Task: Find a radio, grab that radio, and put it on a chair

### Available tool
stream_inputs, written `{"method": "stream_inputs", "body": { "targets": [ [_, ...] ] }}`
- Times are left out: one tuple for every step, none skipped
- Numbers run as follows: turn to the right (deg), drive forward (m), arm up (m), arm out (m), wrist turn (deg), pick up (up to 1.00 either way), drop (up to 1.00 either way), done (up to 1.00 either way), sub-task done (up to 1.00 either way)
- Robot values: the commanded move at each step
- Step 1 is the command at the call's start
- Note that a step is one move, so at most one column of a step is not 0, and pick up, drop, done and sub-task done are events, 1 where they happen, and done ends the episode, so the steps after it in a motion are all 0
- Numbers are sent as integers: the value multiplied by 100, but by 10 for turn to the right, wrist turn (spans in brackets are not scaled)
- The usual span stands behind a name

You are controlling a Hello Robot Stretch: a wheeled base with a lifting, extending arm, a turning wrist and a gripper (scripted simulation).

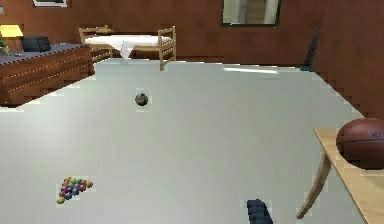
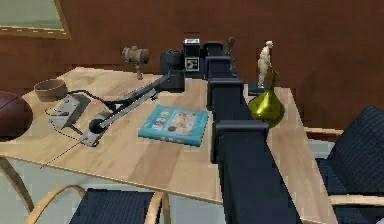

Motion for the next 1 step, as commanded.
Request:
{"method": "stream_inputs", "body": {
  "targets": [
    [0, 0, -50, 0, 0, 0, 0, 0, 0]
  ]
}}
